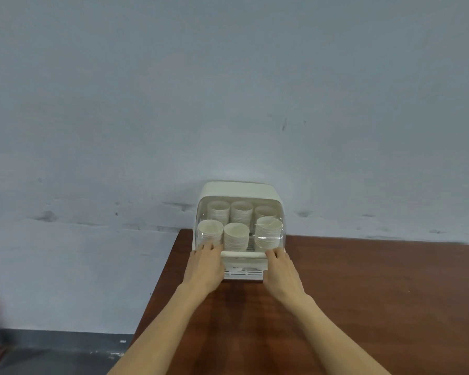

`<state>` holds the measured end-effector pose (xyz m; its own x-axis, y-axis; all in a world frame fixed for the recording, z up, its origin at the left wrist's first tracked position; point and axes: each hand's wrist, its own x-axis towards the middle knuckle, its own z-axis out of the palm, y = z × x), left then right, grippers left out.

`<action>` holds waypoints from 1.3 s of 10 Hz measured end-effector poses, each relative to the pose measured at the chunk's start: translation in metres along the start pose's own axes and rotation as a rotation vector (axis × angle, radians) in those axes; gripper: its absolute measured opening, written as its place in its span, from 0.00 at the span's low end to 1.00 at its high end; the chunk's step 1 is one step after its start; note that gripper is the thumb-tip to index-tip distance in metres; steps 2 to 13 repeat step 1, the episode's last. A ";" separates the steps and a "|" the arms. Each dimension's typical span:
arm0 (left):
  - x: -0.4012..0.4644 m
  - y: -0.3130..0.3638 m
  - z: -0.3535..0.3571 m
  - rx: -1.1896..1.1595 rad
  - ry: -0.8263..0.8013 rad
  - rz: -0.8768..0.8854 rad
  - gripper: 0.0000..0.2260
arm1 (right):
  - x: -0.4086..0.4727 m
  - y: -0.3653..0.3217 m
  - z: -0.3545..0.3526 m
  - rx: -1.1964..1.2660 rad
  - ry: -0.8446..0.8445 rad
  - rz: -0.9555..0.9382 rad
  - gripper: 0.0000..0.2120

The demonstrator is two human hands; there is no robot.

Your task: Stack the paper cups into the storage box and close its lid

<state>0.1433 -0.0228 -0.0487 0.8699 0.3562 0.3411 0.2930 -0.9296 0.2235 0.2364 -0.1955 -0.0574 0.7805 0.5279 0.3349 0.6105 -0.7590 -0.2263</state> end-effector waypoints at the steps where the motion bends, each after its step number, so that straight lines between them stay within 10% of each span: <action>1: -0.009 -0.001 -0.015 -0.002 0.040 -0.023 0.14 | -0.004 -0.004 -0.017 -0.029 0.032 -0.028 0.18; 13: -0.009 -0.001 -0.015 -0.002 0.040 -0.023 0.14 | -0.004 -0.004 -0.017 -0.029 0.032 -0.028 0.18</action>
